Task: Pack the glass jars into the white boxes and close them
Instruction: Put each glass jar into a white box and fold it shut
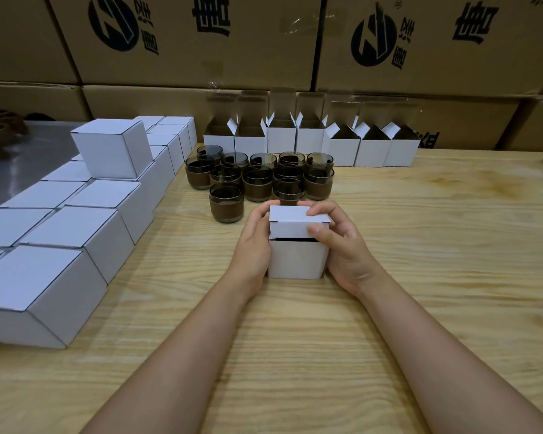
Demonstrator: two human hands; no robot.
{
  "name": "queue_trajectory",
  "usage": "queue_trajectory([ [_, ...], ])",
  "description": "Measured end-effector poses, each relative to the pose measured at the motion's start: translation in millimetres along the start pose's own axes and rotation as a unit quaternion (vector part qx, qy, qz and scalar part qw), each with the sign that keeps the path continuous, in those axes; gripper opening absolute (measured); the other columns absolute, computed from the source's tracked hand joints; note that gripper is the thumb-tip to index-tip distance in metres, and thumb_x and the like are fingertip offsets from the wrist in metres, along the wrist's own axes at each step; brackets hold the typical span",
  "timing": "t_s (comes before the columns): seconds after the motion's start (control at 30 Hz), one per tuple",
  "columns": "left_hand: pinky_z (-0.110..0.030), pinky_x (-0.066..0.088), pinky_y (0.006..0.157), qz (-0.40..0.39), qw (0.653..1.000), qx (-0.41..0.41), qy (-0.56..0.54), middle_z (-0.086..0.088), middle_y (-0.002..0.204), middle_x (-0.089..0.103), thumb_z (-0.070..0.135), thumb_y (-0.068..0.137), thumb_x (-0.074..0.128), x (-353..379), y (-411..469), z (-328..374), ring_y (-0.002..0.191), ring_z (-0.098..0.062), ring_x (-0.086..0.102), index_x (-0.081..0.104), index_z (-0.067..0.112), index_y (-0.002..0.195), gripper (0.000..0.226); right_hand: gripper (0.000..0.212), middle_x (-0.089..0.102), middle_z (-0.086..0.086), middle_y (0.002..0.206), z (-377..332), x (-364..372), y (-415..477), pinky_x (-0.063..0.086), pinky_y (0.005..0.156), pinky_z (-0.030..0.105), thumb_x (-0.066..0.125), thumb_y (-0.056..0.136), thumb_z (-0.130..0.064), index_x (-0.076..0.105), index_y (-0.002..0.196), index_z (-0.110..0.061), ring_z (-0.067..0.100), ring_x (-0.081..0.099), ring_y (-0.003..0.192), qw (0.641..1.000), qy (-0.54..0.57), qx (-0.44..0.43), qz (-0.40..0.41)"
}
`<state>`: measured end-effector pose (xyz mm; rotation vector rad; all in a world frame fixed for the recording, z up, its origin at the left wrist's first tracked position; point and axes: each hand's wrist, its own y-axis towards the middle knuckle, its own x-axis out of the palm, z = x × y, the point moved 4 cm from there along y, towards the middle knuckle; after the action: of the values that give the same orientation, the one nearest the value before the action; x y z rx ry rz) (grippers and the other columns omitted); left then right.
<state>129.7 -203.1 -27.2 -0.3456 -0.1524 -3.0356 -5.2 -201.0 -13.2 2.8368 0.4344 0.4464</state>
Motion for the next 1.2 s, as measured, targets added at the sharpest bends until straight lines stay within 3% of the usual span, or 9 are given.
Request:
queue_trajectory([
  [0.17, -0.046, 0.049, 0.095, -0.009, 1.0, -0.02, -0.009, -0.002, 0.114, 0.066, 0.031, 0.1, 0.041, 0.8, -1.5, 1.8, 0.103, -0.022, 0.063, 0.065, 0.035, 0.102, 0.024, 0.021, 0.055, 0.004, 0.124, 0.3, -0.4, -1.0, 0.047, 0.087, 0.034, 0.064, 0.073, -0.011, 0.067, 0.074, -0.031, 0.017, 0.054, 0.11, 1.0, -0.012, -0.004, -0.007],
  [0.3, -0.026, 0.056, 0.073, -0.12, 0.989, -0.025, -0.088, 0.006, 0.097, 0.074, 0.046, 0.085, 0.038, 10.1, -6.7, 9.1, 0.088, -0.009, 0.07, 0.076, 0.031, 0.091, 0.041, 0.023, 0.054, 0.004, 0.123, -1.0, -1.0, -2.6, 0.049, 0.084, 0.031, 0.064, 0.072, -0.007, 0.067, 0.072, -0.03, 0.015, 0.056, 0.107, 1.0, -0.016, 0.004, -0.015],
  [0.43, -0.032, 0.052, 0.08, -0.083, 0.994, -0.008, -0.064, -0.005, 0.113, 0.061, 0.03, 0.071, 0.055, 4.2, -6.6, 3.4, 0.094, -0.016, 0.061, 0.053, 0.024, 0.114, 0.043, 0.024, 0.051, 0.007, 0.125, -1.3, -0.5, -3.8, 0.05, 0.085, 0.029, 0.062, 0.071, -0.004, 0.069, 0.071, -0.027, 0.017, 0.055, 0.108, 0.999, -0.004, 0.011, -0.035],
  [0.57, -0.036, 0.046, 0.091, -0.084, 0.994, -0.015, -0.062, -0.009, 0.12, 0.057, 0.017, 0.064, 0.055, 2.8, -6.7, 3.6, 0.106, -0.021, 0.057, 0.052, 0.023, 0.116, 0.053, 0.025, 0.047, 0.012, 0.131, -0.7, -4.7, -2.3, 0.04, 0.097, 0.04, 0.046, 0.078, -0.017, 0.071, 0.076, -0.015, 0.028, 0.047, 0.12, 0.996, 0.03, 0.049, -0.069],
  [0.7, -0.023, 0.049, 0.081, -0.075, 0.996, 0.012, -0.057, 0.001, 0.108, 0.059, 0.016, 0.065, 0.055, 2.9, -9.2, 7.9, 0.097, -0.011, 0.059, 0.052, 0.027, 0.116, 0.052, 0.035, 0.052, 0.008, 0.126, 3.4, -11.1, 1.3, 0.042, 0.095, 0.035, 0.048, 0.073, -0.011, 0.065, 0.103, -0.013, 0.026, 0.049, 0.116, 0.996, 0.015, 0.064, -0.056],
  [0.8, -0.024, 0.047, 0.089, 0.02, 0.983, 0.16, 0.081, 0.005, 0.114, 0.057, 0.024, 0.08, 0.054, -1.4, -23.0, 18.5, 0.106, -0.006, 0.057, 0.055, 0.031, 0.111, 0.032, 0.052, 0.055, 0.007, 0.123, 3.8, -11.6, 4.4, 0.044, 0.095, 0.032, 0.051, 0.075, -0.009, 0.053, 0.125, -0.024, 0.02, 0.054, 0.111, 0.996, 0.024, 0.048, -0.072],
  [0.87, -0.032, 0.044, 0.095, 0.098, 0.934, 0.238, 0.246, 0.005, 0.12, 0.051, 0.042, 0.085, 0.055, -0.2, -35.2, 23.3, 0.112, -0.009, 0.051, 0.065, 0.027, 0.102, 0.025, 0.052, 0.056, 0.005, 0.121, 3.9, -12.1, 6.5, 0.046, 0.095, 0.028, 0.053, 0.077, -0.01, 0.051, 0.127, -0.021, 0.018, 0.053, 0.111, 0.997, 0.016, 0.033, -0.066],
  [1.03, -0.041, 0.039, 0.097, 0.086, 0.832, 0.192, 0.513, 0.0, 0.14, 0.035, 0.07, 0.061, 0.069, 14.2, -42.0, 20.2, 0.129, -0.021, 0.037, 0.058, 0.027, 0.115, 0.07, 0.059, 0.062, 0.001, 0.114, 10.0, -12.4, 5.8, 0.051, 0.088, 0.031, 0.078, 0.071, -0.038, 0.057, 0.123, -0.022, 0.015, 0.06, 0.103, 0.994, 0.001, 0.076, -0.08],
  [1.2, -0.037, 0.044, 0.093, 0.097, 0.861, 0.214, 0.451, 0.001, 0.127, 0.038, 0.037, 0.066, 0.08, -1.2, -42.0, 34.9, 0.115, -0.02, 0.042, 0.054, 0.017, 0.105, 0.05, 0.093, 0.058, -0.003, 0.131, 10.8, -8.2, 7.8, 0.042, 0.104, 0.032, 0.076, 0.059, -0.067, 0.047, 0.138, -0.028, 0.016, 0.054, 0.122, 0.987, 0.036, 0.131, -0.089],
])
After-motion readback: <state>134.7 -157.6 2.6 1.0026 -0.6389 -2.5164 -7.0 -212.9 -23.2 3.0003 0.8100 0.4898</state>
